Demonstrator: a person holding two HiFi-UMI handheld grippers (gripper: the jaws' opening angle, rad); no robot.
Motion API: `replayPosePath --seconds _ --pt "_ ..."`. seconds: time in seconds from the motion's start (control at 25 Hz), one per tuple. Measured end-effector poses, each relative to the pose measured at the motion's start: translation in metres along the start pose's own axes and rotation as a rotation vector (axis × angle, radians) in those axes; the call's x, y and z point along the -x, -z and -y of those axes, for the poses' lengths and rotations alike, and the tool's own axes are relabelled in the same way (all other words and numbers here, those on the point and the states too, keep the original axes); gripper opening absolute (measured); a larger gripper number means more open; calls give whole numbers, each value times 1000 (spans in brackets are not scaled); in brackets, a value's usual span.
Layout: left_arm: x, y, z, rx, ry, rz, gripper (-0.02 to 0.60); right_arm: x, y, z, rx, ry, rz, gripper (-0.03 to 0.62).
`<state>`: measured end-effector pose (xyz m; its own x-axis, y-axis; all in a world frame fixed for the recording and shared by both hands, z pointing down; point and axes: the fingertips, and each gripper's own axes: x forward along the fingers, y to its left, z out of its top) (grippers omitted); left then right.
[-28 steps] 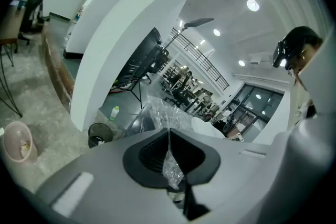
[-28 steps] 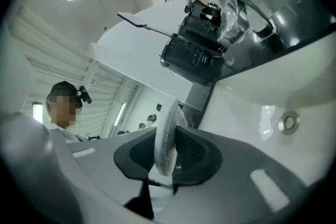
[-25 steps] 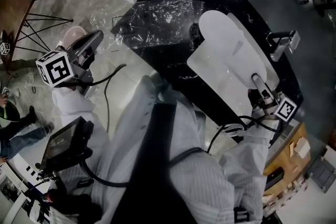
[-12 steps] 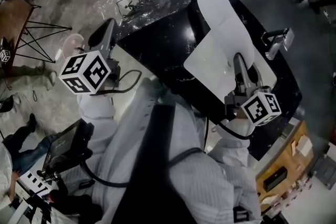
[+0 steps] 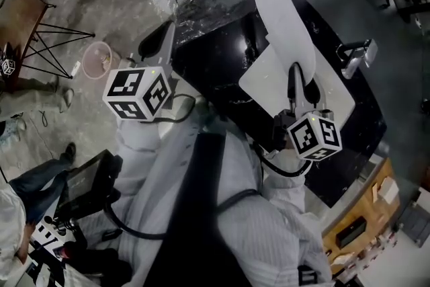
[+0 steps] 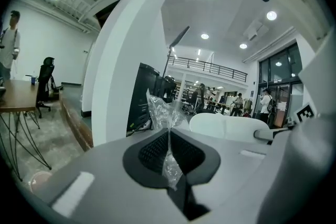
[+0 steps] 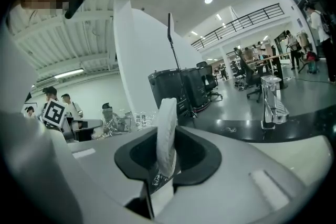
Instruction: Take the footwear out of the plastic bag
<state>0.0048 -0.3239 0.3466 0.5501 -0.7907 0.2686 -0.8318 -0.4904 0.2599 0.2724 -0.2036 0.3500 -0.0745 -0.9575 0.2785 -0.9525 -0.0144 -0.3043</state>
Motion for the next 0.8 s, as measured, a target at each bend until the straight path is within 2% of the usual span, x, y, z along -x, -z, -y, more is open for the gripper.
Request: replayPosePath --seconds 0.8 --pt "-4 5 11 -3 26 -12 11 2 -1 4 0 1 1 84"
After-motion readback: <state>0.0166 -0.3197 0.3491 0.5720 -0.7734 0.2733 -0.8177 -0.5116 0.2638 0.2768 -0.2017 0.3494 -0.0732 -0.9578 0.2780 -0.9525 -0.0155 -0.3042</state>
